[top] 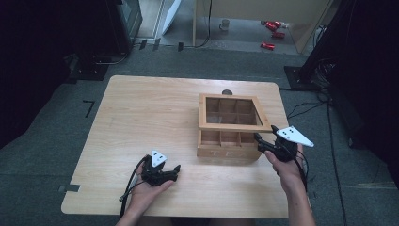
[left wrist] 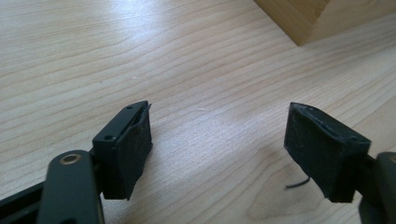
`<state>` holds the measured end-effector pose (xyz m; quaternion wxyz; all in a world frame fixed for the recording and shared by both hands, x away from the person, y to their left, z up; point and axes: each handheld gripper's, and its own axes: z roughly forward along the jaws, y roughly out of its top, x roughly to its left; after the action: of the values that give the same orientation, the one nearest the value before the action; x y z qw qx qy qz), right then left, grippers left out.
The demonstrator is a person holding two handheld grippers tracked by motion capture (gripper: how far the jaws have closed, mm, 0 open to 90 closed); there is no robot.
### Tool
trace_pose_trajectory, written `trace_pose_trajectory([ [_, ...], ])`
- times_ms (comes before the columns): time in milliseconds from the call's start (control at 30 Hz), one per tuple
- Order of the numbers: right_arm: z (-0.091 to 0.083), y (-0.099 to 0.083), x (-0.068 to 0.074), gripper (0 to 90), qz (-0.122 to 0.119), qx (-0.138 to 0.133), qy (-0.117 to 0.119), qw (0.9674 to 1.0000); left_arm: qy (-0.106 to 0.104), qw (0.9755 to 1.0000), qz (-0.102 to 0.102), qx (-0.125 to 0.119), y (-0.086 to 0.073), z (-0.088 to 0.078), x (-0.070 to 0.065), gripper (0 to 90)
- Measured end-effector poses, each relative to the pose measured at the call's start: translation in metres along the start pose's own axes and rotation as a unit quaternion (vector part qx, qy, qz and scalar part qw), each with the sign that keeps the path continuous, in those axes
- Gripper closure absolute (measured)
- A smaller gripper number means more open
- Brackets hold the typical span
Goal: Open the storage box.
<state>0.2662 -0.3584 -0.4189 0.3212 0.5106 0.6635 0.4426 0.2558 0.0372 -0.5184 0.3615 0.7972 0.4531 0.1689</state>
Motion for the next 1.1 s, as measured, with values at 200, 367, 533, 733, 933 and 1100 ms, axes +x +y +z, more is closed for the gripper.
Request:
trace_pose_trajectory([
  [200,0.009,0.013,-0.004,31.0,-0.009,-0.005,0.005,0.9999,0.028,0.9994,0.019,0.009,0.000,0.002,-0.006,20.8],
  [367,0.014,0.021,-0.007,31.0,-0.026,-0.009,0.009,0.9996,0.028,0.9994,0.018,0.010,0.000,0.001,-0.006,20.0],
  [533,0.019,0.032,-0.011,31.0,-0.032,-0.019,0.014,0.9992,0.028,0.9994,0.017,0.010,0.000,0.001,-0.007,19.9],
  [733,0.026,0.042,-0.017,31.2,-0.041,-0.028,0.021,0.9985,0.028,0.9994,0.018,0.011,0.000,0.001,-0.007,19.9],
  [933,0.038,0.048,-0.024,32.5,-0.053,-0.027,0.031,0.9977,0.028,0.9994,0.016,0.010,0.000,0.001,-0.007,19.9],
  [1100,0.043,0.052,-0.031,33.5,-0.053,-0.032,0.045,0.9971,0.027,0.9994,0.017,0.011,0.000,0.001,-0.007,19.9],
])
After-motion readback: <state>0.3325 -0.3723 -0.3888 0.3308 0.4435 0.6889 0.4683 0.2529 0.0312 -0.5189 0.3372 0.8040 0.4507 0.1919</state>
